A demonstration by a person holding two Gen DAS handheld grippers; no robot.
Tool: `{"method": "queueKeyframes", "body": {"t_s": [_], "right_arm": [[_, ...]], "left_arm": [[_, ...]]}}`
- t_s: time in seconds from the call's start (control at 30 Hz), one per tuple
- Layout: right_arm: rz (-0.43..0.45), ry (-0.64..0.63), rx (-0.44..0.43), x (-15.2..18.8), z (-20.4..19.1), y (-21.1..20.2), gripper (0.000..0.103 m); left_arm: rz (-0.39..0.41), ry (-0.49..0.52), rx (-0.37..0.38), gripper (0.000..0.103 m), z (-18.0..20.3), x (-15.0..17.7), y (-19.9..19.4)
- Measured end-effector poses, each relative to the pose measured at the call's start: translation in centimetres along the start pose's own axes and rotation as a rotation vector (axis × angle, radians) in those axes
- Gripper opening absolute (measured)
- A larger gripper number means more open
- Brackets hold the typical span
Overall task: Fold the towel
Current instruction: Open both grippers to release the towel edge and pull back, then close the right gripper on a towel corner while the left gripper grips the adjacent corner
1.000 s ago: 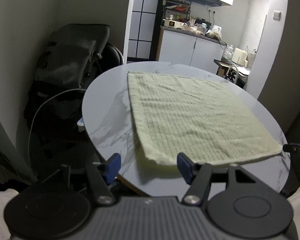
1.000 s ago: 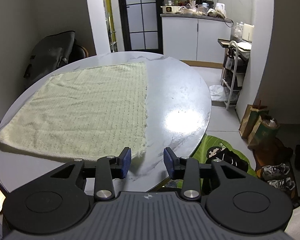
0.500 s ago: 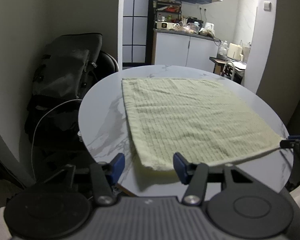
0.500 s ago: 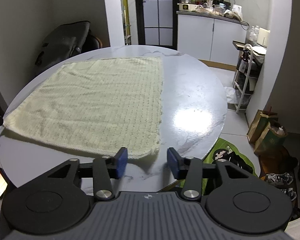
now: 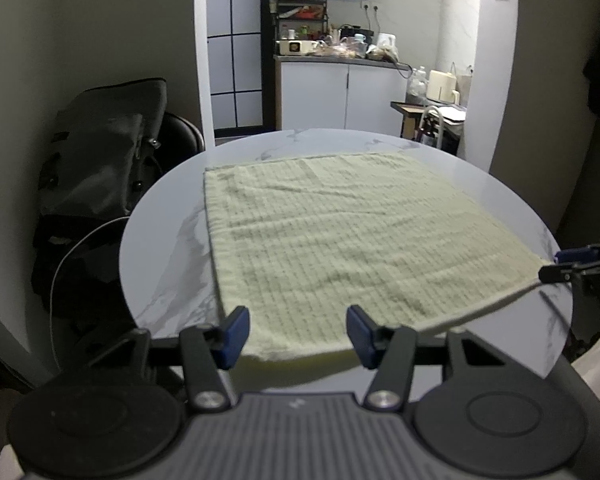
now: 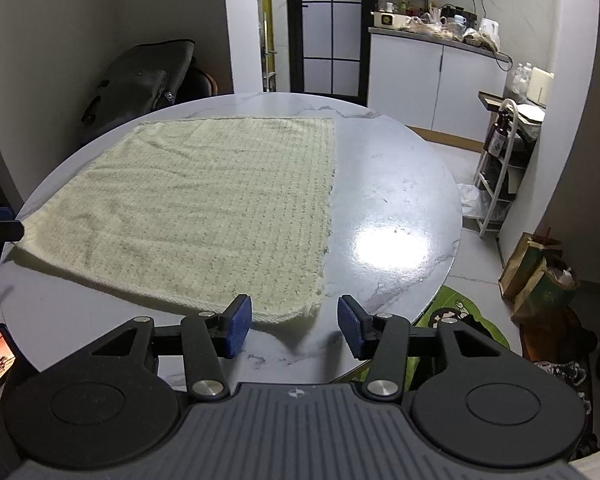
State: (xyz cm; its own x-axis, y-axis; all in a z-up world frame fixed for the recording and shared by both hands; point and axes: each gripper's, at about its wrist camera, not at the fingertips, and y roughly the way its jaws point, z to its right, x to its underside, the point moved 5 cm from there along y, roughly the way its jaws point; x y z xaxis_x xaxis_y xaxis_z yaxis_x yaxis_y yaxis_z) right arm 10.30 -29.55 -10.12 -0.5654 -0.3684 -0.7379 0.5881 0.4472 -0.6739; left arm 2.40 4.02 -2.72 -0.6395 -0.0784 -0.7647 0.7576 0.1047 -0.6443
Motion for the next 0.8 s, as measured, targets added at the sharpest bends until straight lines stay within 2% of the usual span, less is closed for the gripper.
{"method": "queueKeyframes", "body": {"t_s": [0.57,0.63,0.8], "right_arm": [[0.006,-0.026,-0.04,-0.1,-0.1,0.6,0.051],[0.006,-0.03,-0.043,-0.1,-0.2,0.7,0.043],[0.012,-0.044,-0.041,-0.4,0.0,0.3,0.007]], "left_arm": [[-0.051,-0.036,-0.032,0.057,-1.5,1.1,0.8],[-0.058,-0.042,-0.033,0.057,-1.5,1.3,0.9],[-0.076,-0.05,-0.042,0.057,-1.5,1.9,1.3]]}}
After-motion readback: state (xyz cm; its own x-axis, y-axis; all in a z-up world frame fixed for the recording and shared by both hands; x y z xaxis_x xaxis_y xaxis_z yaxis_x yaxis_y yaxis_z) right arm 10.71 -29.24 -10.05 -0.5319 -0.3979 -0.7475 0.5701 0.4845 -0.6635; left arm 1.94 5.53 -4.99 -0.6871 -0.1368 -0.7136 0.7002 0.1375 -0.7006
